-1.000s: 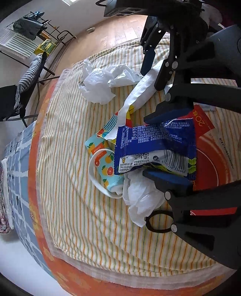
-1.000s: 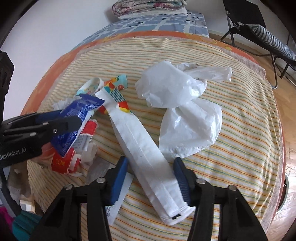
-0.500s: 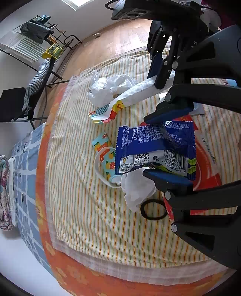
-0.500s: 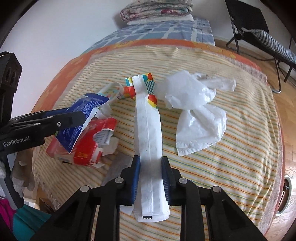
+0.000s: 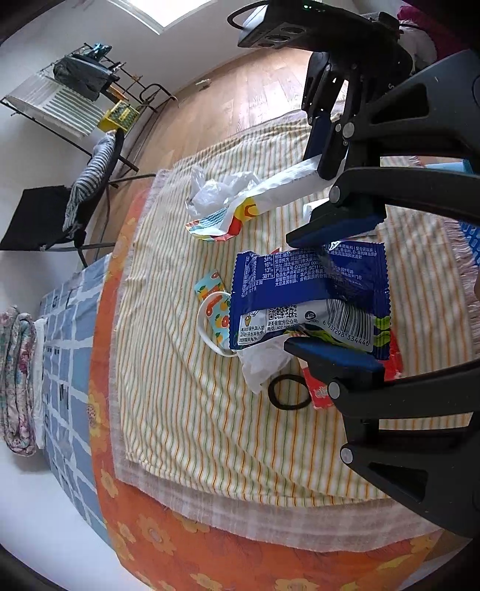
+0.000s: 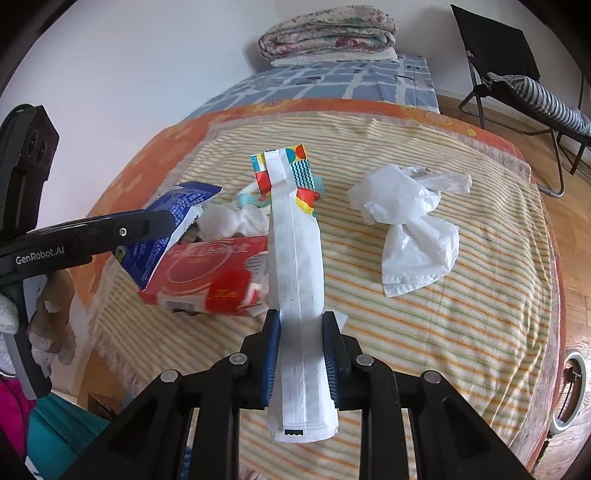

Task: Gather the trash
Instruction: 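Close the left tool on the blue wrapper while the right tool grips the white tube, then carry both items to the blue basket and open both tools to drop them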

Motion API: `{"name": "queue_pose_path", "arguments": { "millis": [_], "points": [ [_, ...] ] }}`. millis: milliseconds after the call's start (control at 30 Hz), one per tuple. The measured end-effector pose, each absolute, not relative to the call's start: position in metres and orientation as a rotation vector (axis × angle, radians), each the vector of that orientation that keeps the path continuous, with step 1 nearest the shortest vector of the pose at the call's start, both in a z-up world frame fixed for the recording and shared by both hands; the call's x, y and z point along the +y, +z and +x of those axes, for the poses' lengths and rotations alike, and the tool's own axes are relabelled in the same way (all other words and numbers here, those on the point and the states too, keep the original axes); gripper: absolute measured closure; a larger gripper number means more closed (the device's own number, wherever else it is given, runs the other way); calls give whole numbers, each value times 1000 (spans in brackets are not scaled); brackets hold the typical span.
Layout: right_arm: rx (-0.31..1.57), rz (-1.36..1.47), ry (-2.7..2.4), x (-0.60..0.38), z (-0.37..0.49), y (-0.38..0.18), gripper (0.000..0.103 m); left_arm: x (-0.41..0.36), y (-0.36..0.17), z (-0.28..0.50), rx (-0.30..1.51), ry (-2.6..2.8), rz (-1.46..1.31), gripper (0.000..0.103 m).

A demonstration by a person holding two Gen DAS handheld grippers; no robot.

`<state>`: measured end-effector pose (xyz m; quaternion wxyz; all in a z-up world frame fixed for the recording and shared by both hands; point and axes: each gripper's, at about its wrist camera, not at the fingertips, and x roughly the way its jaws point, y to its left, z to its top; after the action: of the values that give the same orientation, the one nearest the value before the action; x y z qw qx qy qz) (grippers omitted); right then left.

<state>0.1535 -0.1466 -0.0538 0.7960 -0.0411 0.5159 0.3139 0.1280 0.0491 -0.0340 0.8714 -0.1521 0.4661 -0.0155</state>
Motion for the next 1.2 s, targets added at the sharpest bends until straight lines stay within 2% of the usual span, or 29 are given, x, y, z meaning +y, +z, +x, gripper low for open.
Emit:
{"name": "queue_pose_path", "arguments": {
  "millis": [267, 600, 1200],
  "points": [
    [1055, -107, 701, -147, 119, -31, 81, 49, -15, 94, 949, -83, -340, 52],
    [1041, -92, 711, -162, 70, -28, 81, 42, -9, 53, 929, -109, -275, 52],
    [1056, -83, 784, -173, -1, -42, 81, 6, -43, -12, 1011, -208, -209, 52]
  ]
}}
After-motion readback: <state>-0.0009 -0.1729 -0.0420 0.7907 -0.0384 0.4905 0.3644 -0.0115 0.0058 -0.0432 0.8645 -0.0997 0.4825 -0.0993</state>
